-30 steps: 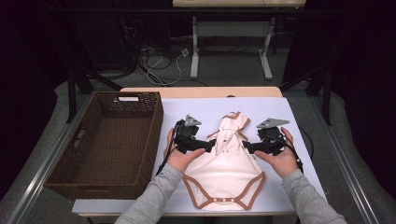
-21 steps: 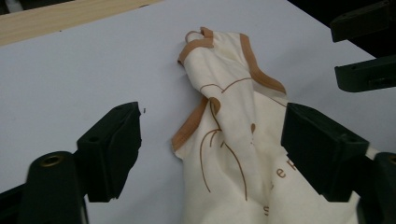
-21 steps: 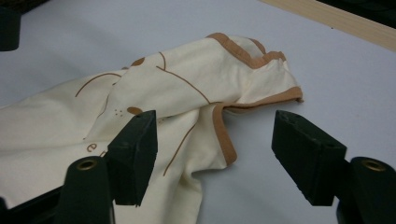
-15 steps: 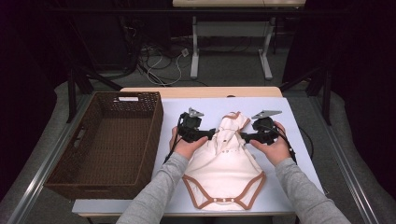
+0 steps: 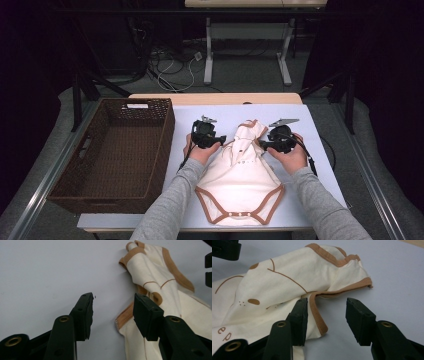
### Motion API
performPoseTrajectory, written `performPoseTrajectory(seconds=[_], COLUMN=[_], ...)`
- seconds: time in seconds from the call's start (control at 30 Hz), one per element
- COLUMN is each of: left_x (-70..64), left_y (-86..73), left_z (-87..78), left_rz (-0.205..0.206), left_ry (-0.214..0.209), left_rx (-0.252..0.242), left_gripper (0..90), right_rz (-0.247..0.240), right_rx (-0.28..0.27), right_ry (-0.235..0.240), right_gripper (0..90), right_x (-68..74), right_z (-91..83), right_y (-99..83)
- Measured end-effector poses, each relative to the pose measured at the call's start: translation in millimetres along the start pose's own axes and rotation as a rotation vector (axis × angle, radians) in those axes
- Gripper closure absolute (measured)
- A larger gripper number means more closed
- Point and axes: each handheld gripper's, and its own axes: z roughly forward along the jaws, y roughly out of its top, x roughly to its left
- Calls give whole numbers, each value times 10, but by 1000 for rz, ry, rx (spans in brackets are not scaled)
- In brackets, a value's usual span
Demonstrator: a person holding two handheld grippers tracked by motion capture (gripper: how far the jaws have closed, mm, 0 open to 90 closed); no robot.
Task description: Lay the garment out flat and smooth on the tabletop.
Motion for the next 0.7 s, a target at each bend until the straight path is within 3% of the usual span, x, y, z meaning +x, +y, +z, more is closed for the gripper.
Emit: performPoseTrajectory(seconds=[0.13, 0.53, 0.7], left_x=[4, 7, -22], left_y=[-21, -97, -102], left_z=[70, 262, 276], left_rz=[12, -18, -8], left_ry=[-4, -33, -38], left_rx=[29, 110, 110], left_gripper=[524, 636, 651], right_rz=[2, -10, -14], right_rx=[4, 13, 14], right_ry=[9, -11, -12], right_gripper=[546, 542, 543], right_x=[-2, -23, -34], right_z=[30, 66, 76], right_y=[-28, -83, -85])
